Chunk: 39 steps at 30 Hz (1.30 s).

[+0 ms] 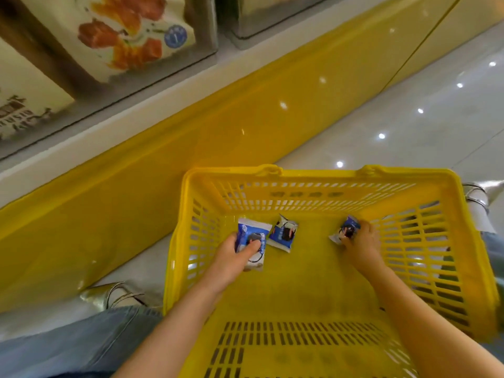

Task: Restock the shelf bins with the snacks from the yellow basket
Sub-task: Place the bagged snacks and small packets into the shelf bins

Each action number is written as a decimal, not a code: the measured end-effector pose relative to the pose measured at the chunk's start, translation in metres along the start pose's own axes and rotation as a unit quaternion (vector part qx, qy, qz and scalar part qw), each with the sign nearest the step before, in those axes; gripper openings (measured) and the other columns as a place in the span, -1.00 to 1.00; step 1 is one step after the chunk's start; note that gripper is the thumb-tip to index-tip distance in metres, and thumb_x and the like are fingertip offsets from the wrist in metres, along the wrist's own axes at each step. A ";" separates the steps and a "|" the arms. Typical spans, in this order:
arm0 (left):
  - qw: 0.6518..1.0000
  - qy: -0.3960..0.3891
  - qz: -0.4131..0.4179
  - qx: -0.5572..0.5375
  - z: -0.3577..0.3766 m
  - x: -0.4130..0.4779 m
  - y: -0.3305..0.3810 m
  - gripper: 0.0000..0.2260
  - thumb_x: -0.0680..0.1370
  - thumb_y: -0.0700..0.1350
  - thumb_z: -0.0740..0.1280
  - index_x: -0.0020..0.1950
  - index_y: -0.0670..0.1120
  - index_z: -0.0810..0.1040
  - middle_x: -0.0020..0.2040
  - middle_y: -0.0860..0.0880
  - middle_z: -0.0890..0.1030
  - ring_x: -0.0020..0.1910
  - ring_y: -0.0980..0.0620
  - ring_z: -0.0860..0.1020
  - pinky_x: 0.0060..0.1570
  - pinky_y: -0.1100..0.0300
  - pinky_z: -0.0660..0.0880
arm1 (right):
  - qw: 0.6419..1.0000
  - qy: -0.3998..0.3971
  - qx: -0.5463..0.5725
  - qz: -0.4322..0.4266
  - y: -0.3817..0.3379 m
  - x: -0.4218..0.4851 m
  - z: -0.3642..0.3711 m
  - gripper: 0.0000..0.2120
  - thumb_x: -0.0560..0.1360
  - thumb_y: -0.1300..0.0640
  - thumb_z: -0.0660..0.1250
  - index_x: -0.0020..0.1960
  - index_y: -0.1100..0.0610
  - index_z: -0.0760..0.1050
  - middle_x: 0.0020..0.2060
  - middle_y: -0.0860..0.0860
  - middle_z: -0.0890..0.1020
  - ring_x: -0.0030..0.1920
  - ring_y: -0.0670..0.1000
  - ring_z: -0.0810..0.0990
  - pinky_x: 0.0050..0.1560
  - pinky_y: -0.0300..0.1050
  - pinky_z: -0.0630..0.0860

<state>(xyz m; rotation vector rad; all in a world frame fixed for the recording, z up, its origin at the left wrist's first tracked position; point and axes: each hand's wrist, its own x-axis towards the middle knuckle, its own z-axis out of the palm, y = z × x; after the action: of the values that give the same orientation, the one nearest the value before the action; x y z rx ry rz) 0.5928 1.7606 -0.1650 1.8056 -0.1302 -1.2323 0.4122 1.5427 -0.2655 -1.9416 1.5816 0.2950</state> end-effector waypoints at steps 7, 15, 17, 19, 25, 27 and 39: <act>0.999 0.002 -0.033 0.006 0.006 0.010 -0.002 -0.85 0.57 -0.08 0.27 0.13 -0.01 0.45 -0.01 0.05 0.59 -0.11 0.19 0.56 -0.37 0.47 0.46 | 0.997 -0.037 -0.073 0.017 0.002 0.008 0.018 -0.28 0.33 -0.02 0.52 0.32 0.30 0.32 0.23 0.25 0.46 0.25 0.24 0.38 0.19 0.06 0.33; 0.998 0.037 -0.051 0.004 0.011 0.006 -0.008 -0.80 0.62 -0.07 0.14 0.21 -0.09 0.40 0.09 -0.05 0.53 -0.13 0.15 0.52 -0.24 0.24 0.51 | 0.975 -0.160 0.110 -0.107 -0.041 -0.043 0.014 -0.78 0.41 0.16 0.45 0.00 0.18 0.49 -0.21 0.03 0.58 -0.28 -0.05 0.51 -0.41 -0.39 0.36; 0.997 0.046 -0.064 0.011 0.011 0.003 -0.010 -0.78 0.62 -0.08 0.16 0.22 -0.13 0.41 0.10 -0.10 0.54 -0.10 0.06 0.52 -0.20 0.18 0.49 | 0.959 -0.203 0.141 -0.136 -0.059 -0.063 0.003 -0.89 0.46 0.16 0.40 -0.08 0.13 0.49 -0.27 -0.02 0.59 -0.35 -0.10 0.53 -0.42 -0.39 0.41; 0.996 0.039 -0.083 0.020 0.009 -0.001 -0.011 -0.77 0.62 -0.08 0.16 0.21 -0.14 0.43 0.12 -0.14 0.55 -0.04 -0.02 0.51 -0.14 0.12 0.46 | 0.942 -0.233 0.177 -0.164 -0.075 -0.083 -0.007 -0.93 0.47 0.18 0.38 -0.12 0.10 0.49 -0.28 -0.03 0.61 -0.40 -0.13 0.56 -0.42 -0.36 0.47; 0.991 -0.084 -0.089 -0.050 0.003 -0.025 -0.004 -0.71 0.57 0.18 0.12 0.10 0.04 0.48 0.01 0.01 0.61 -0.05 0.07 0.59 -0.16 0.17 0.56 | 0.937 -0.200 0.158 -0.238 -0.106 -0.122 -0.018 -0.89 0.40 0.13 0.46 -0.13 0.02 0.54 -0.31 -0.17 0.60 -0.38 -0.29 0.53 -0.35 -0.42 0.43; 0.994 -0.088 -0.053 -0.037 0.001 -0.031 -0.003 -0.77 0.52 0.15 0.27 0.10 0.10 0.44 0.05 0.07 0.59 -0.03 0.16 0.57 -0.21 0.25 0.56 | 0.934 -0.195 0.190 -0.233 -0.112 -0.128 -0.015 -0.90 0.47 0.13 0.39 -0.22 0.00 0.53 -0.41 -0.17 0.56 -0.46 -0.26 0.46 -0.39 -0.39 0.37; 0.996 -0.088 -0.027 -0.016 -0.022 -0.034 -0.001 -0.69 0.45 -0.10 0.41 0.16 0.00 0.44 0.02 0.07 0.61 -0.09 0.20 0.58 -0.20 0.36 0.51 | 0.931 -0.172 0.261 -0.188 -0.113 -0.093 -0.015 -0.85 0.55 0.23 0.24 -0.05 0.25 0.58 -0.31 -0.04 0.65 -0.27 -0.11 0.60 -0.23 -0.27 0.51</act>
<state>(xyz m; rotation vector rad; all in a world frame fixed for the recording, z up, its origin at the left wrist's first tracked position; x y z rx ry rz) 0.5931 1.7925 -0.1407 1.6804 -0.1605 -1.4242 0.4911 1.6200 -0.1689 -1.6148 0.9166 0.0385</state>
